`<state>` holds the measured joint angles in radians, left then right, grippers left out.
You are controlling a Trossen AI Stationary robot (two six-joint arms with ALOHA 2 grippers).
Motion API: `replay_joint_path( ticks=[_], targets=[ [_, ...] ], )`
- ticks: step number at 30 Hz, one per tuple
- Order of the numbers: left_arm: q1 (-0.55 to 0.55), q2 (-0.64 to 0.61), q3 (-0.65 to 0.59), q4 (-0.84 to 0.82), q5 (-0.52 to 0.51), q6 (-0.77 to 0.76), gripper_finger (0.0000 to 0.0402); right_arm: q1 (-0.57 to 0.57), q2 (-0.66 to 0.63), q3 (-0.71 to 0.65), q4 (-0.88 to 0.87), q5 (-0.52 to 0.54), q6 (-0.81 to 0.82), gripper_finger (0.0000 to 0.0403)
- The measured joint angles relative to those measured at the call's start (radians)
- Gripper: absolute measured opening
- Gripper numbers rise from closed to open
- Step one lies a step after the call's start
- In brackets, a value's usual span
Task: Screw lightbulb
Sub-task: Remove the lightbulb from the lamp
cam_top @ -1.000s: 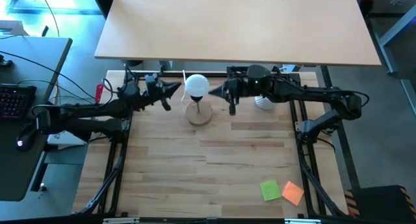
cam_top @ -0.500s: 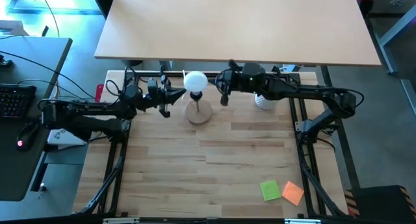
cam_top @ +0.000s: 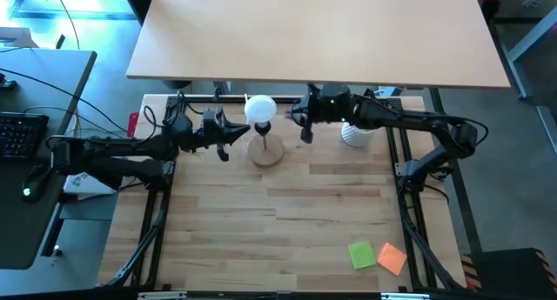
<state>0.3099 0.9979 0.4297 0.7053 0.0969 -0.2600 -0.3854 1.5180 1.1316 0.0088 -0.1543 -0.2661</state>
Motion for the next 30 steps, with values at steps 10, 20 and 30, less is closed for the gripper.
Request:
replay_joint_path(
  ticks=[10,20,30],
  targets=[
    [0.0,-0.02,0.0,-0.231,-0.14,0.026,0.0,-0.012,0.162,-0.002,0.241,-0.212,0.048,0.0217],
    [0.0,-0.003,0.0,-0.25,-0.212,0.072,0.0,0.017,0.257,-0.002,0.516,-0.274,0.138,0.024],
    [0.002,0.122,0.0,-0.115,-0.225,0.081,0.0,0.019,0.298,-0.001,0.635,-0.249,0.181,0.0179]
  ],
)
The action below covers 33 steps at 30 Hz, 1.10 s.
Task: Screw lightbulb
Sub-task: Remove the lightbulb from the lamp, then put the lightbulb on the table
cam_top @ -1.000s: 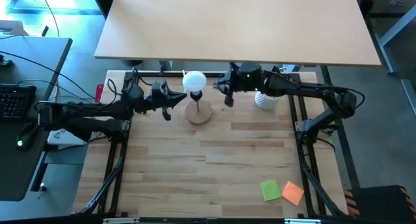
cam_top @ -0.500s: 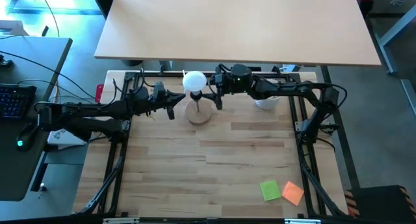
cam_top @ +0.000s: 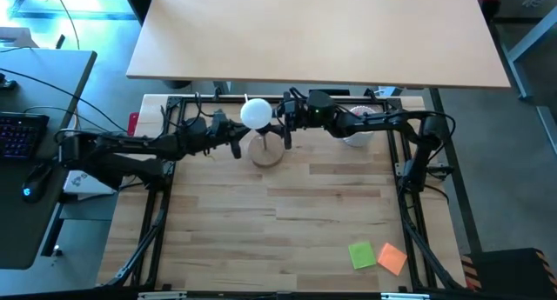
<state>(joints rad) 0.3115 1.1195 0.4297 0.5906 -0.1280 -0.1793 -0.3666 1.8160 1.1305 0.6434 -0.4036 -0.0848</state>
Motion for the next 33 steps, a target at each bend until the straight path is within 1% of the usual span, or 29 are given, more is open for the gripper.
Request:
replay_joint_path(
  ticks=[5,8,14,20,23,33],
  targets=[
    [0.0,0.034,0.0,0.07,0.0,0.0,0.0,0.0,0.0,0.0,0.025,0.001,-0.001,0.0129],
    [0.0,0.04,0.0,0.085,0.001,0.0,0.0,0.0,0.0,0.0,0.033,0.001,-0.002,0.0117],
    [-0.001,0.039,0.0,0.155,0.002,0.0,0.0,0.0,0.0,0.0,0.05,0.001,-0.009,0.0127],
    [-0.001,0.024,-0.001,0.202,0.003,0.0,0.0,0.0,0.0,0.001,0.058,0.001,-0.009,0.0127],
    [0.0,0.026,0.0,0.244,0.022,0.0,0.0,0.0,0.0,0.002,0.064,0.0,-0.009,0.0127],
    [-0.009,0.033,0.034,0.248,0.039,-0.001,0.0,0.002,-0.001,0.002,0.064,-0.008,-0.022,0.0127]
  ],
)
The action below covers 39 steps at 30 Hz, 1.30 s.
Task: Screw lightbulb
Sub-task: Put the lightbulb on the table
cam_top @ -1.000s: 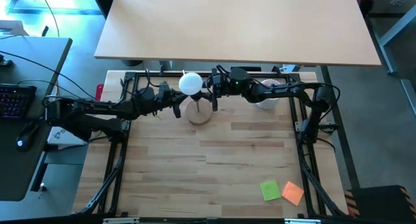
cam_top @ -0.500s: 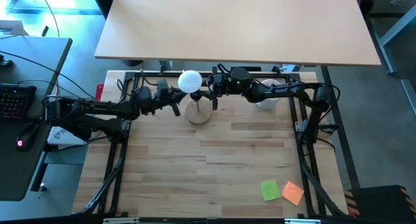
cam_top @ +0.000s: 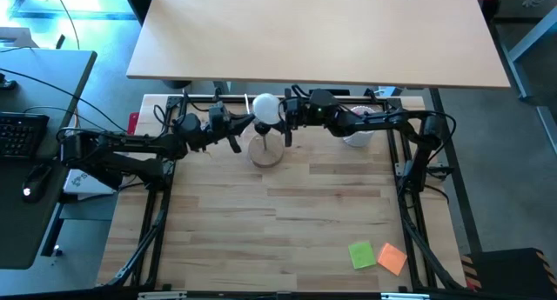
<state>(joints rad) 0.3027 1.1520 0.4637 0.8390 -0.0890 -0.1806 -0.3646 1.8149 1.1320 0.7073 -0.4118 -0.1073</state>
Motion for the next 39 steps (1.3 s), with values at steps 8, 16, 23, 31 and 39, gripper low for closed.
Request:
replay_joint_path(
  ticks=[8,16,23,31,39],
  targets=[
    [-0.004,0.04,0.025,0.01,0.018,-0.001,0.0,0.013,0.0,-0.002,0.005,0.01,-0.029,0.0145],
    [-0.006,0.059,0.036,0.004,0.036,0.001,0.0,0.015,0.002,-0.002,0.015,0.007,-0.026,0.0161],
    [-0.007,0.066,0.036,-0.011,0.061,0.0,0.0,0.023,0.003,-0.002,0.054,-0.01,-0.033,0.0168],
    [-0.01,0.065,0.034,-0.043,0.061,0.001,0.0,0.032,0.001,0.001,0.084,-0.008,-0.032,0.0138],
    [-0.01,0.045,0.034,-0.107,0.034,0.027,0.0,0.031,-0.093,0.0,0.009,0.001,-0.053,0.0138]
  ],
)
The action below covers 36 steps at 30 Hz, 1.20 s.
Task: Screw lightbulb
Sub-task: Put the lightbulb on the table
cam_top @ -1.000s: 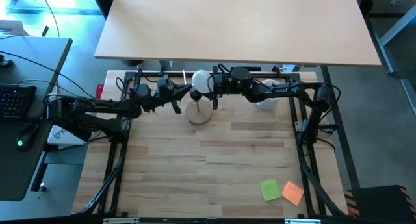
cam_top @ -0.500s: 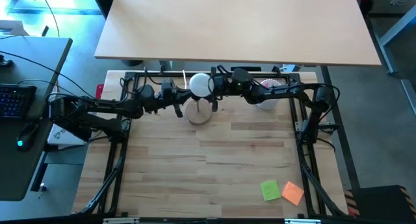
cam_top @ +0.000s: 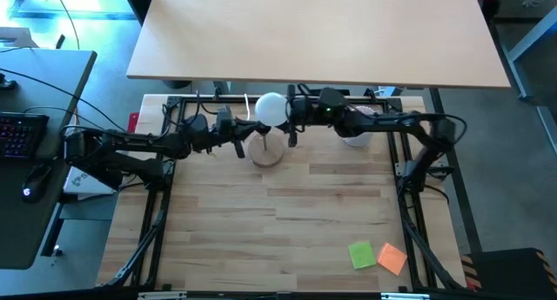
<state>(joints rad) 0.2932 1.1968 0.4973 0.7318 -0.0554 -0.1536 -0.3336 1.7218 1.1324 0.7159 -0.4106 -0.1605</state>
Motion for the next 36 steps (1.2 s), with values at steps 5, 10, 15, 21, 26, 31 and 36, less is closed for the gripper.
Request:
replay_joint_path(
  ticks=[5,10,15,21,26,31,36],
  targets=[
    [-0.006,-0.083,0.0,-0.099,-0.043,0.026,0.0,0.016,-0.16,0.0,-0.201,0.079,-0.092,0.0138],
    [-0.041,-0.21,0.0,-0.236,-0.112,0.06,0.0,0.074,-0.336,0.0,-0.492,0.223,-0.203,0.0138],
    [-0.096,-0.304,0.0,-0.398,-0.19,0.062,0.0,0.15,-0.451,0.0,-0.839,0.339,-0.178,0.0138],
    [-0.175,-0.309,-0.001,-0.501,-0.229,0.027,0.0,0.254,-0.441,-0.026,-1.135,0.346,0.003,0.0138],
    [-0.26,-0.258,-0.001,-0.512,-0.23,0.008,0.0,0.326,-0.391,-0.19,-0.995,0.341,0.109,0.0142],
    [-0.334,-0.165,-0.001,-0.432,-0.288,-0.023,0.0,0.334,-0.302,-0.324,-0.797,0.342,0.222,0.0142],
    [-0.372,-0.025,-0.001,-0.251,-0.35,-0.027,0.0,0.308,-0.159,-0.369,-0.6,0.296,0.321,0.0141]
  ],
)
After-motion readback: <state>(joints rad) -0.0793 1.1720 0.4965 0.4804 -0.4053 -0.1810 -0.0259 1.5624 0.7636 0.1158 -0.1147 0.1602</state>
